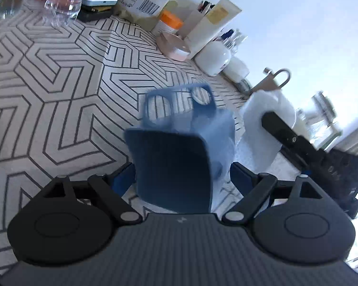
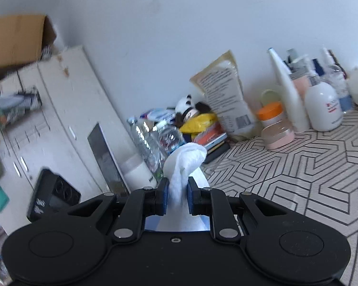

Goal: Clean container
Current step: 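Rotate the blue container with the left tool while the right tool wipes its side, then rub the wipe over the container's rim and handle with the right tool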

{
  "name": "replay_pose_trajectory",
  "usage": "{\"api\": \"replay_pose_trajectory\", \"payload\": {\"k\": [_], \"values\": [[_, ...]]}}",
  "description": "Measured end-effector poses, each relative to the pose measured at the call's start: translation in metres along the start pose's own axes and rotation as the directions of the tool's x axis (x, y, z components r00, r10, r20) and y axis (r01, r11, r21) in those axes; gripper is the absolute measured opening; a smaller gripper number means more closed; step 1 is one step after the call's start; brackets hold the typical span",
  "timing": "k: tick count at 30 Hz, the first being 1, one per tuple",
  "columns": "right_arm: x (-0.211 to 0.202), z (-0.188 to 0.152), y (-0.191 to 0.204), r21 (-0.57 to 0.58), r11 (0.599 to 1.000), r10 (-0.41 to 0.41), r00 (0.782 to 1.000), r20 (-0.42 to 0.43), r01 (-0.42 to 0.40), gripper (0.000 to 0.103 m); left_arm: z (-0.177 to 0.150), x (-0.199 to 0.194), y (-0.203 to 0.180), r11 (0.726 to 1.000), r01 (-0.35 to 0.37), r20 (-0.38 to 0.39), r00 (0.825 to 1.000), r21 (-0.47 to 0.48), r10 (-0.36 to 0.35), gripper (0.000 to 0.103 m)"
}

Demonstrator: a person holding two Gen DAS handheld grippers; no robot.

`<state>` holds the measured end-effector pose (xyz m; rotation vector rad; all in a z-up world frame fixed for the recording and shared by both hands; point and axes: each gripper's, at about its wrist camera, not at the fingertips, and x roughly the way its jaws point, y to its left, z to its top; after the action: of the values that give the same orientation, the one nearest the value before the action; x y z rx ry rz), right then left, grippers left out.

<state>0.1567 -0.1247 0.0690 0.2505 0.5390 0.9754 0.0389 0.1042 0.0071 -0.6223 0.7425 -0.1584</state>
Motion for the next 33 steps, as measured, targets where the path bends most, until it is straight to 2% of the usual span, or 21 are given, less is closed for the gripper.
{"api": "replay_pose_trajectory", "payload": {"k": [5, 12, 20, 22, 26, 28, 29, 30, 33], "values": [[0.026, -0.006, 0.007, -0.072, 0.996, -0.056, 0.994, -0.097, 0.049, 0.021, -0.001, 0.000, -0.013, 0.994, -0.080, 0.011, 0.997, 0.075, 0.080, 0.089], [0.025, -0.006, 0.003, -0.065, 0.995, -0.077, 0.992, -0.096, 0.071, 0.021, -0.008, -0.017, -0.024, 0.949, -0.218, 0.126, 0.973, 0.227, 0.194, 0.090], [0.022, -0.006, 0.003, -0.071, 0.994, -0.091, 0.992, -0.088, 0.085, 0.021, -0.012, -0.035, -0.030, 0.893, -0.286, 0.241, 0.948, 0.347, 0.210, 0.096], [0.021, -0.006, 0.003, -0.072, 0.994, -0.093, 0.992, -0.084, 0.087, 0.021, -0.015, -0.037, -0.032, 0.860, -0.313, 0.284, 0.936, 0.404, 0.207, 0.098], [0.021, -0.005, 0.002, -0.073, 0.992, -0.104, 0.992, -0.077, 0.098, 0.021, -0.028, -0.035, -0.036, 0.745, -0.415, 0.399, 0.891, 0.522, 0.217, 0.101], [0.020, -0.005, 0.003, -0.077, 0.992, -0.110, 0.991, -0.076, 0.104, 0.021, -0.035, -0.031, -0.039, 0.684, -0.451, 0.428, 0.877, 0.574, 0.219, 0.101], [0.020, -0.005, 0.003, -0.078, 0.991, -0.112, 0.991, -0.075, 0.106, 0.021, -0.038, -0.029, -0.041, 0.662, -0.455, 0.437, 0.875, 0.595, 0.208, 0.101], [0.020, -0.005, 0.003, -0.078, 0.991, -0.113, 0.991, -0.073, 0.108, 0.021, -0.040, -0.027, -0.043, 0.650, -0.448, 0.439, 0.878, 0.614, 0.190, 0.102], [0.020, -0.005, 0.002, -0.077, 0.990, -0.120, 0.990, -0.069, 0.115, 0.021, -0.035, -0.019, -0.048, 0.648, -0.423, 0.416, 0.892, 0.633, 0.176, 0.103]]}}
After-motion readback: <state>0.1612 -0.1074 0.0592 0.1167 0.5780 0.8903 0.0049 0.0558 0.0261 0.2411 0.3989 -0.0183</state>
